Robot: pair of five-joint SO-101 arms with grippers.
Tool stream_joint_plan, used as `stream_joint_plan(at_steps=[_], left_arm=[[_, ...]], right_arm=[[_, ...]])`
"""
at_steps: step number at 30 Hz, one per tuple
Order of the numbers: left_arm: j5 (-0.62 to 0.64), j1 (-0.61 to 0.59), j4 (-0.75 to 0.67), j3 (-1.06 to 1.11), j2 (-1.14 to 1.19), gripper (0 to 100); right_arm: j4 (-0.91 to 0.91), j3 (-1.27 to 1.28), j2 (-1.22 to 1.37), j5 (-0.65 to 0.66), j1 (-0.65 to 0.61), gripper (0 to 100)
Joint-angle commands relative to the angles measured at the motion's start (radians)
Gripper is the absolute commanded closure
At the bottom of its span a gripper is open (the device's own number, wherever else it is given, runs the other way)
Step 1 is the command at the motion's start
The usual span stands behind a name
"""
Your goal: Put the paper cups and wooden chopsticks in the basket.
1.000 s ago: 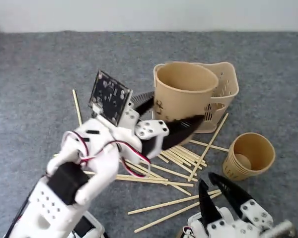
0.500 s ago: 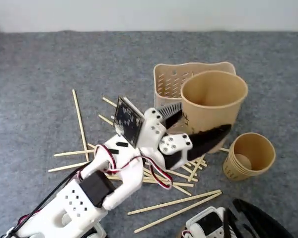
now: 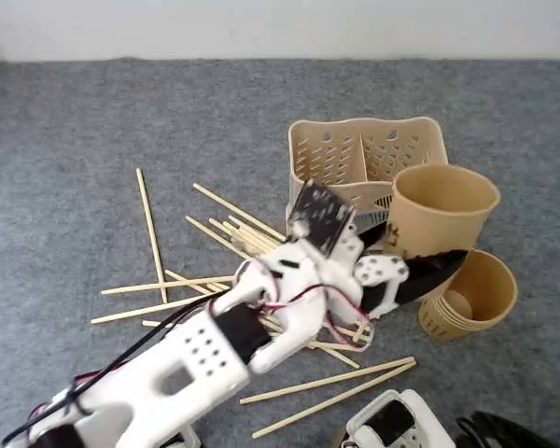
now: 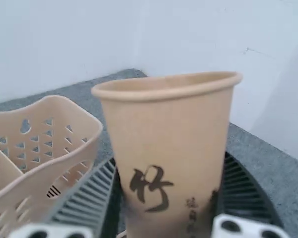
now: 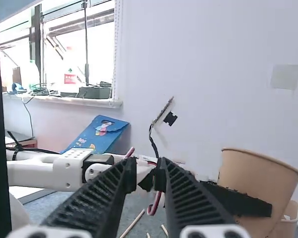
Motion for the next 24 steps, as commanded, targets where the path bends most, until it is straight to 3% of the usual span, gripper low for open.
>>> stream_joint_plan(at_steps=[1, 9, 18, 24], left_arm=[[0.046, 0.008, -0.023, -0.142, 0.081, 77], [0.046, 0.107, -0.021, -0.252, 0.230, 77], [0.048, 0.117, -0.014, -0.283, 0.264, 77], [0.043, 0.117, 0.173, -0.343, 0.264, 77]], right_arm=[[0.036, -0.044, 0.007, 0.051, -0.005, 91.5], [0.039, -0.084, 0.007, 0.055, -0.005, 91.5], [0.039, -0.086, 0.005, 0.060, -0.005, 91.5], [0.039, -0.086, 0.007, 0.074, -0.010, 91.5]])
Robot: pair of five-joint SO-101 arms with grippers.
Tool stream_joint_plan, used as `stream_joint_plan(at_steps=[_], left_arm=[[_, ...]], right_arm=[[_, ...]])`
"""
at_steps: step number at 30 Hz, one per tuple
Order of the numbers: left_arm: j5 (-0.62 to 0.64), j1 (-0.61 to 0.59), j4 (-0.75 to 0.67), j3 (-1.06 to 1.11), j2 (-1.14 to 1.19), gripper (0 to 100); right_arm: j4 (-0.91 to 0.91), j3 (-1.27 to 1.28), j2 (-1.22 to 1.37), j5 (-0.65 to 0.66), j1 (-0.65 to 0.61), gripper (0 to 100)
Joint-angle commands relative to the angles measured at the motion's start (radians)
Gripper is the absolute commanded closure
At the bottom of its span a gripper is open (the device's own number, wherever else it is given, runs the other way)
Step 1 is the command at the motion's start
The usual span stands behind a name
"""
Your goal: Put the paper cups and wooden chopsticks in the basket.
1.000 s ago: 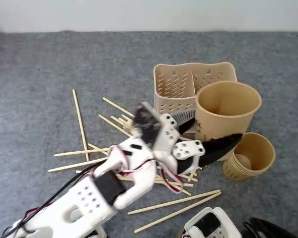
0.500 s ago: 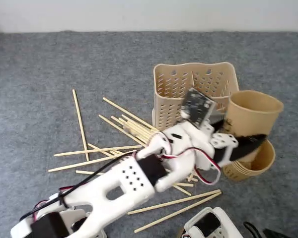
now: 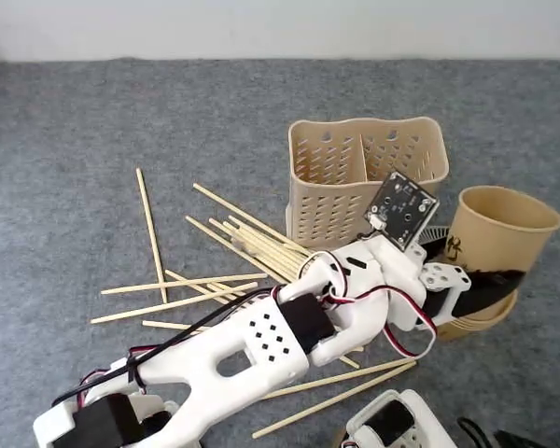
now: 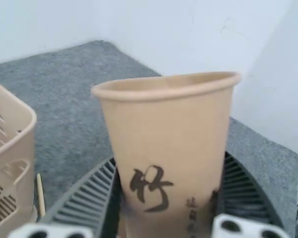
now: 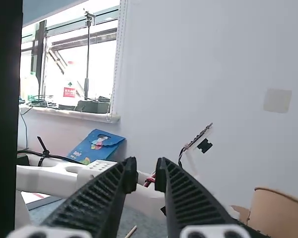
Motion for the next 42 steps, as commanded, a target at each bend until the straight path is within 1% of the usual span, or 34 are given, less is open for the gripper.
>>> stream_joint_plan(at_steps=[1, 4, 7, 17, 20, 25, 29, 36, 38, 42], left_arm=[[-0.005, 0.002, 0.104, -0.097, -0.008, 76], [-0.058, -0.014, 0.213, -0.127, -0.029, 72], [-0.064, -0.015, 0.279, -0.128, -0.061, 68], [-0.064, -0.015, 0.459, -0.128, -0.155, 68], [-0.064, -0.015, 0.493, -0.127, -0.172, 68], [-0.064, -0.015, 0.503, -0.114, -0.183, 68], [-0.064, -0.017, 0.502, -0.087, -0.210, 68], [-0.064, -0.021, 0.500, -0.028, -0.315, 68], [-0.064, -0.049, 0.500, -0.015, -0.350, 68], [-0.064, -0.092, 0.500, 0.012, -0.407, 68]], right_arm=[[0.039, -0.009, 0.007, 0.040, -0.010, 91.5], [0.033, -0.005, 0.012, 0.064, -0.012, 91.5], [0.036, -0.006, 0.053, 0.068, -0.013, 91.5], [0.033, -0.009, 0.265, 0.064, -0.007, 91.4], [0.033, -0.048, 0.358, 0.064, 0.004, 91.4], [0.039, -0.183, 0.550, 0.066, 0.130, 91.4], [0.039, -0.265, 0.665, 0.081, 0.268, 91.4], [0.033, -0.296, 0.792, 0.107, 0.519, 91.3], [0.033, -0.295, 0.826, 0.135, 0.564, 88.5], [0.036, -0.293, 0.894, 0.147, 0.642, 77.0]])
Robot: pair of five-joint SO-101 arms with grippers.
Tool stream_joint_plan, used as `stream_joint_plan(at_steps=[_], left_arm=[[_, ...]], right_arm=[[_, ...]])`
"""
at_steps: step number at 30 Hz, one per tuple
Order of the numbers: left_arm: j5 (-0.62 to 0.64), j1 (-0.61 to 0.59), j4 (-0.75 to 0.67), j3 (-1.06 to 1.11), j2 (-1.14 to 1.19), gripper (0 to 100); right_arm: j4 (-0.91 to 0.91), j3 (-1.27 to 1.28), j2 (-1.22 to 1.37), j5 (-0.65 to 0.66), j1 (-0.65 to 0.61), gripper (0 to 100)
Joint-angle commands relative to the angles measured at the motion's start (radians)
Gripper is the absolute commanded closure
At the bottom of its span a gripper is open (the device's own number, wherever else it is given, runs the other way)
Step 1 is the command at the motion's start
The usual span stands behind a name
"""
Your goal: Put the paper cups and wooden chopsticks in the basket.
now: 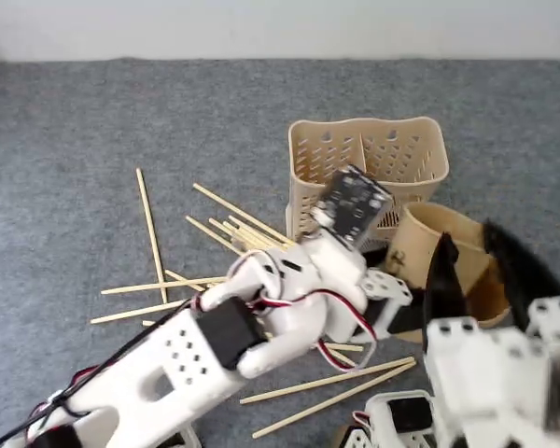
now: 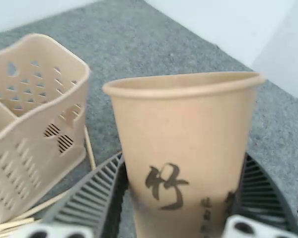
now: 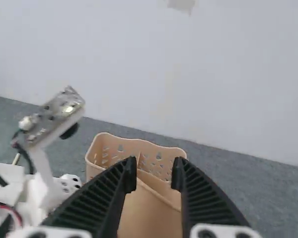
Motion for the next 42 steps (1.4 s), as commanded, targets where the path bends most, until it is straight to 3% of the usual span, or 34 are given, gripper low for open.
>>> stream_joint_plan(at_steps=[1, 17, 27, 37, 42], left_arm=[[-0.009, -0.023, -0.005, 0.008, -0.077, 68], [-0.011, -0.025, 0.000, 0.068, -0.097, 68], [-0.011, -0.026, -0.003, 0.101, -0.098, 68], [-0.011, -0.026, -0.003, 0.102, -0.098, 68], [-0.009, -0.026, -0.003, 0.104, -0.098, 68]], right_arm=[[0.036, -0.017, 0.087, 0.015, 0.081, 76.0], [0.039, -0.021, 0.354, 0.147, 0.067, 77.5], [0.042, 0.077, 0.278, 0.143, -0.071, 77.9], [0.042, 0.265, 0.205, 0.144, -0.062, 77.9], [0.039, 0.262, 0.222, 0.150, 0.053, 77.6]])
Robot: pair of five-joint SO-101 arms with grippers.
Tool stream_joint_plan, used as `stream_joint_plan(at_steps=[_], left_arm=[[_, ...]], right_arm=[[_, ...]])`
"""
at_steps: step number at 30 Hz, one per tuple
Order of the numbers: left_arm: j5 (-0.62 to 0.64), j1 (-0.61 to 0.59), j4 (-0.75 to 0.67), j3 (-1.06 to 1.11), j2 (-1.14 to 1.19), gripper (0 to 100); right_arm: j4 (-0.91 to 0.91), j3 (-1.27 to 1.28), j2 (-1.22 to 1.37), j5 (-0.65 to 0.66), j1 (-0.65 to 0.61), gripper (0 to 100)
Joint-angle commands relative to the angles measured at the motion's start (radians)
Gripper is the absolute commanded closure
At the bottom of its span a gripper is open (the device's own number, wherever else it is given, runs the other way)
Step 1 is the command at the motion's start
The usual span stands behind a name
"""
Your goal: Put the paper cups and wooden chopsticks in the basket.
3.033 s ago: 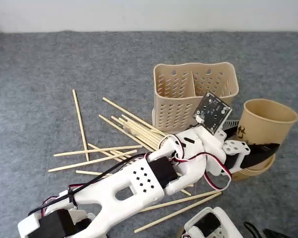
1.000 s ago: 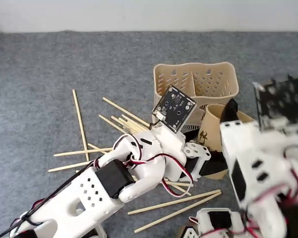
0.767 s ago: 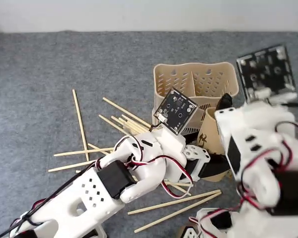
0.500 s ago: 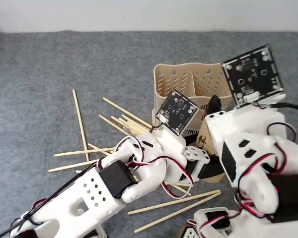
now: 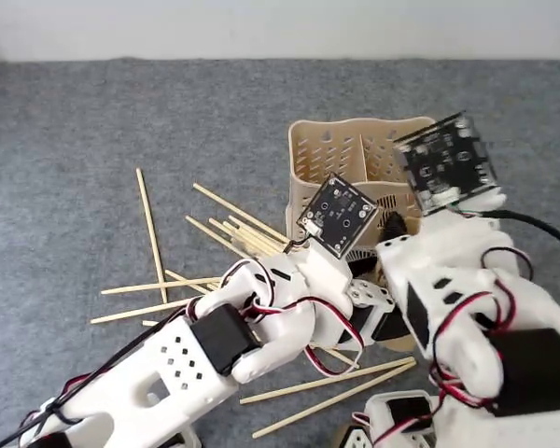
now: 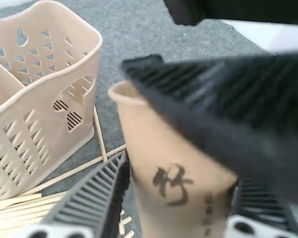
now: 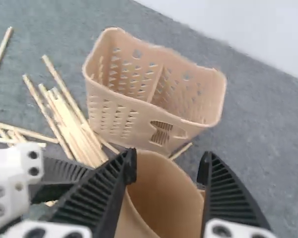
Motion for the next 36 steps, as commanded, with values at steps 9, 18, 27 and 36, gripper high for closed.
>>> stream_joint_plan(at_steps=[9, 18, 27, 36], left_arm=[[-0.009, -0.011, -0.003, -0.013, -0.038, 68], [-0.009, -0.011, -0.003, -0.010, -0.038, 68], [-0.009, -0.011, -0.003, -0.012, -0.038, 68], [0.006, -0.055, -0.012, -0.013, -0.038, 68]], right_arm=[[0.039, -0.005, 0.012, 0.043, 0.093, 77.5], [0.041, 0.023, -0.068, 0.100, 0.143, 77.5], [0.041, 0.061, -0.079, 0.095, 0.168, 77.5], [0.041, 0.155, -0.081, 0.097, 0.216, 77.6]])
